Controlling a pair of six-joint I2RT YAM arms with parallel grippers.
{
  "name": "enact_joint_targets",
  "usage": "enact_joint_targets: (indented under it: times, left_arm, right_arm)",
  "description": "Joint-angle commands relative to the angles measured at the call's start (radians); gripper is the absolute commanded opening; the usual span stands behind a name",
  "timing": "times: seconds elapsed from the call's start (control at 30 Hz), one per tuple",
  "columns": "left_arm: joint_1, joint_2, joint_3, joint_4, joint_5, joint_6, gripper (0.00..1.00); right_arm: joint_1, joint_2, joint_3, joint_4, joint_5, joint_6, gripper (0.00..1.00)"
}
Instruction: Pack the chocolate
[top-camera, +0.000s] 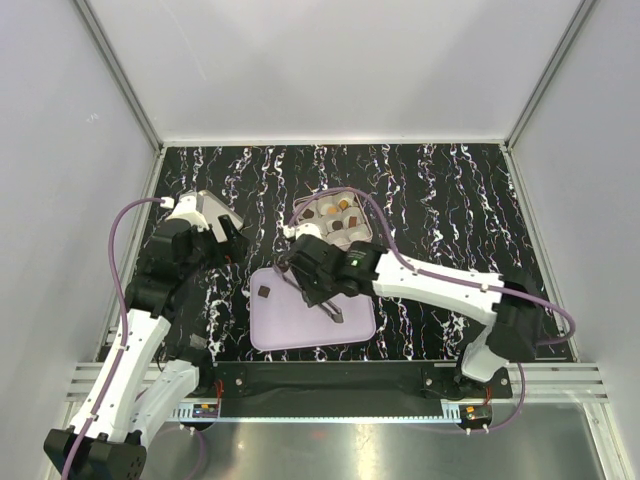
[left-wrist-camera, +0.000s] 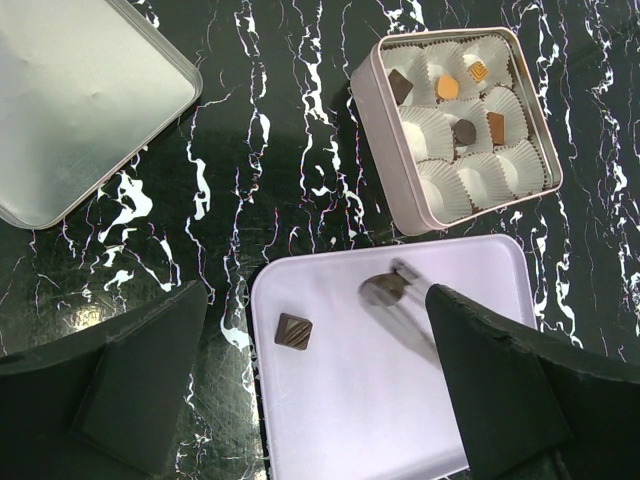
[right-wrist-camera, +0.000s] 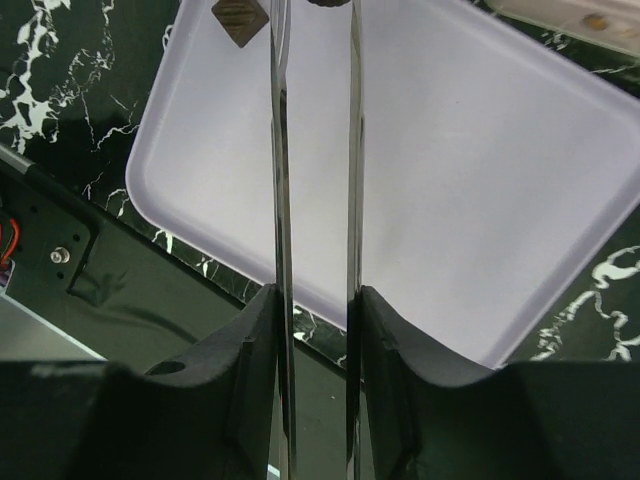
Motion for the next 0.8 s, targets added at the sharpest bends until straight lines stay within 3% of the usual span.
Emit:
enact_joint_targets:
  times: [0.0,0.4,0.77]
  left_arm:
    - [0.006,0.005,0.027,0.038,0.014,-0.006,0.99]
    - [0.006,0.008,0.026,0.038,0.014,-0.004,0.99]
    - [0.006,0.013,0.024,0.039,0.027,-0.006,0.99]
  right_arm:
    - [0.0,-0.097,0.072,-0.05,0.081,-0.04,0.27]
    - [-0.26,-0.111,0.077,-0.03,0.081,-0.21,0.27]
    - [-0.316,0.016,0.106,0.062,0.031,-0.251,0.31]
